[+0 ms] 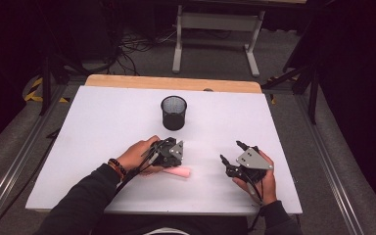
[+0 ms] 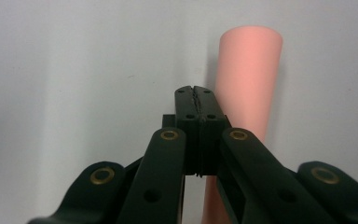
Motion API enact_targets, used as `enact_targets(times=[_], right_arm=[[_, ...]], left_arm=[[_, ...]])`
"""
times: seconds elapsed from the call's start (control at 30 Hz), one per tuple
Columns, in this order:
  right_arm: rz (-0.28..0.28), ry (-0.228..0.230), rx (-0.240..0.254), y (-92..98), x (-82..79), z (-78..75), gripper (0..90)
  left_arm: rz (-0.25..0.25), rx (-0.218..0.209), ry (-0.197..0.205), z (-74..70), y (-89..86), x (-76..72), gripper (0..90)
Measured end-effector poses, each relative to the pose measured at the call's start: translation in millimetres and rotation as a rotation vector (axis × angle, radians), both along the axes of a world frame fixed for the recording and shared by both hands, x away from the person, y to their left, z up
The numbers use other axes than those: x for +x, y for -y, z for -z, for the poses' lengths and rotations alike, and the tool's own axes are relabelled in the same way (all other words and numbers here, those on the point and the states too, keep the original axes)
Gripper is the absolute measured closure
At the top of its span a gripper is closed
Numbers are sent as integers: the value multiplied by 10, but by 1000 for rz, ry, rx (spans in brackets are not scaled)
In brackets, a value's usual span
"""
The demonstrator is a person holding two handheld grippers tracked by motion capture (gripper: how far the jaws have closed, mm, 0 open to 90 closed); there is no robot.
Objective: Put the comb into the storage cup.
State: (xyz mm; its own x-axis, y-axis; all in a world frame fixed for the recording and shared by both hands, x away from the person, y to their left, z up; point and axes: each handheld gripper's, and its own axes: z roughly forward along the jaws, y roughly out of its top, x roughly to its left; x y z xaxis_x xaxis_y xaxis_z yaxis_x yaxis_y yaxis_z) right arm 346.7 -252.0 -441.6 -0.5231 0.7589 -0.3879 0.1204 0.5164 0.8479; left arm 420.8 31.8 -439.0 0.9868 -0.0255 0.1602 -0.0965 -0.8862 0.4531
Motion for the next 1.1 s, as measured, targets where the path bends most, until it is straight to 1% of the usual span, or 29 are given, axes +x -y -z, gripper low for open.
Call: enact_targets(times=[0.17, 0.27, 0.3, 0.37, 0.43, 0.53, 0.67, 0.73, 0.77, 0.87, 1.1], right_arm=[[-2, -1, -5, -5, -2, 1, 282], [-4, -5, -6, -9, -2, 4, 282], [-4, -6, -7, -10, -1, 5, 282], [-4, -6, -8, -11, 0, 7, 282], [-6, -8, -9, -13, 1, 8, 281], [-7, -10, -10, -17, 2, 12, 281], [-10, -12, -14, -22, 2, 16, 281], [-9, -12, -15, -20, 4, 16, 281], [-9, -11, -14, -19, 5, 15, 281], [-10, -13, -14, -22, 3, 16, 281], [-11, -14, -16, -26, 2, 19, 281]], left_arm=[[6, -3, 2, 3, 3, -28, 898], [16, 0, 6, 1, 14, -57, 898], [17, -6, -1, 7, 19, -72, 898], [28, -4, 9, 4, 35, -97, 897], [29, -6, 6, 7, 41, -110, 897], [28, -6, 9, 6, 45, -120, 897], [32, -17, 13, 12, 48, -131, 897], [42, -11, 3, 9, 50, -138, 897], [42, -9, 12, 8, 51, -146, 897], [46, -15, 13, 14, 54, -158, 897], [41, -22, 9, 20, 53, -168, 897]])
